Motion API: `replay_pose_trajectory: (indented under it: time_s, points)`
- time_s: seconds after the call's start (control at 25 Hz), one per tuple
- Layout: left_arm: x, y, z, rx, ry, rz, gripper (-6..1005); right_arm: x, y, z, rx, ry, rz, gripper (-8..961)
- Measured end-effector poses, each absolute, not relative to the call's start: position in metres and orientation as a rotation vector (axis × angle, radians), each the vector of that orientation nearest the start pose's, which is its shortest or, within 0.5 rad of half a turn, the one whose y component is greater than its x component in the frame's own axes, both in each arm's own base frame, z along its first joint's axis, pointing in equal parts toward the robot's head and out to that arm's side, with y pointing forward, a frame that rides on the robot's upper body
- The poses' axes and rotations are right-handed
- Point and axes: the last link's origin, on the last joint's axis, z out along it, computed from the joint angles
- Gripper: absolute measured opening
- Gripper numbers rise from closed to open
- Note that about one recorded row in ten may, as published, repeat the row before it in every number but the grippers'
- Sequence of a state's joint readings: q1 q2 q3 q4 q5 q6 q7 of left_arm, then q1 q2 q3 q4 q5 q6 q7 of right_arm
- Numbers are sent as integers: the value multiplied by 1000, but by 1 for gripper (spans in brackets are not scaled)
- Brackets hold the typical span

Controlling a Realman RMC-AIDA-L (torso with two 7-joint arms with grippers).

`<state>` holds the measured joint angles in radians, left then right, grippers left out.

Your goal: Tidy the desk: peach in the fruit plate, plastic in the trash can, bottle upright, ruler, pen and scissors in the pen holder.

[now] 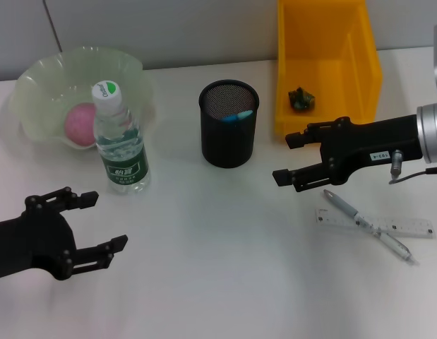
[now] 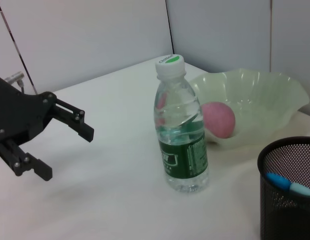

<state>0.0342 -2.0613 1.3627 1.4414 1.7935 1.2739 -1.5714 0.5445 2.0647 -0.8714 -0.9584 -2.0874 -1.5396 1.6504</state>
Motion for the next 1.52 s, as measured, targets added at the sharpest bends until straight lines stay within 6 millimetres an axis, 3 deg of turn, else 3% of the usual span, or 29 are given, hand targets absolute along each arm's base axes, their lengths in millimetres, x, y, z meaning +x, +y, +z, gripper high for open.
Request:
replay_pose_trajectory:
  time_s: [0.6,0.88,1.32,1.52]
  points:
    - [-256,261,17,-2688,-352,-276,825,227,356,29,-2815,628,297,824]
    - [-253,260,14,-2723,-346,-286,825,219,355,48,-2830,600,166,821]
    - [-251,258,7,-2750,-342,-292,825,214,351,55,-2845,557,73,818]
    - [-247,258,3,-2772,-329,-295,824,200,350,63,-2854,621,32,816]
